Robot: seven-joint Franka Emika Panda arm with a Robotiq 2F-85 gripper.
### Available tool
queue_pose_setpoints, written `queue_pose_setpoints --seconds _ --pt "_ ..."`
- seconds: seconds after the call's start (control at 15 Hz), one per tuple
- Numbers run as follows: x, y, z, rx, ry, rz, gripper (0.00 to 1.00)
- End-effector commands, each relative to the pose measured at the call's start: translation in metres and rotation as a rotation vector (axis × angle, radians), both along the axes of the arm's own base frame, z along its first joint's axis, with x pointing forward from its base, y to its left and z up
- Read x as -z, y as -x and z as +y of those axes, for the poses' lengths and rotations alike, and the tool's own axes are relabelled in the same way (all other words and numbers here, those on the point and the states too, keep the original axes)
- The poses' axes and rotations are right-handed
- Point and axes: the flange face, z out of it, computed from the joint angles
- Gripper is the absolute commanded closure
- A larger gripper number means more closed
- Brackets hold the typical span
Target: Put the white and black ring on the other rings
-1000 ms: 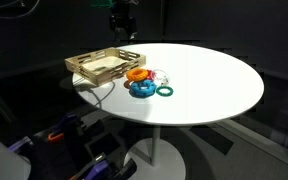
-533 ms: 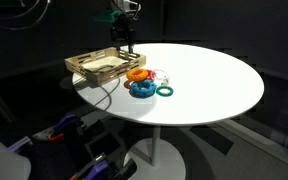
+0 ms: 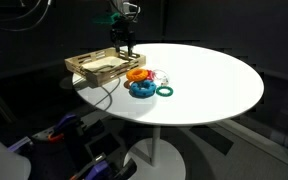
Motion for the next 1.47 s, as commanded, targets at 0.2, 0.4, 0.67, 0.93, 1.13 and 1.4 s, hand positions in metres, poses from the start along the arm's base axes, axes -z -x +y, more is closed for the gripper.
queue_pose_setpoints --seconds 0.2,0.4,0.67,0.93,1.13,1.4 --pt "0.023 -0.005 0.013 -0.018 -0.022 -0.013 0.0" --pt "0.031 -0.006 0.012 -0.017 -0.013 -0.019 0.0" --pt "0.038 -0.01 0.005 -0.002 -0.014 -0.034 0.0" --pt "0.044 -0.016 0.002 0.004 -0.03 -0.056 0.0" --pt "0.048 -0.019 0.004 0.001 -0.037 -0.069 0.0" --pt "0.051 -0.02 0.01 -0.009 -0.039 -0.074 0.0"
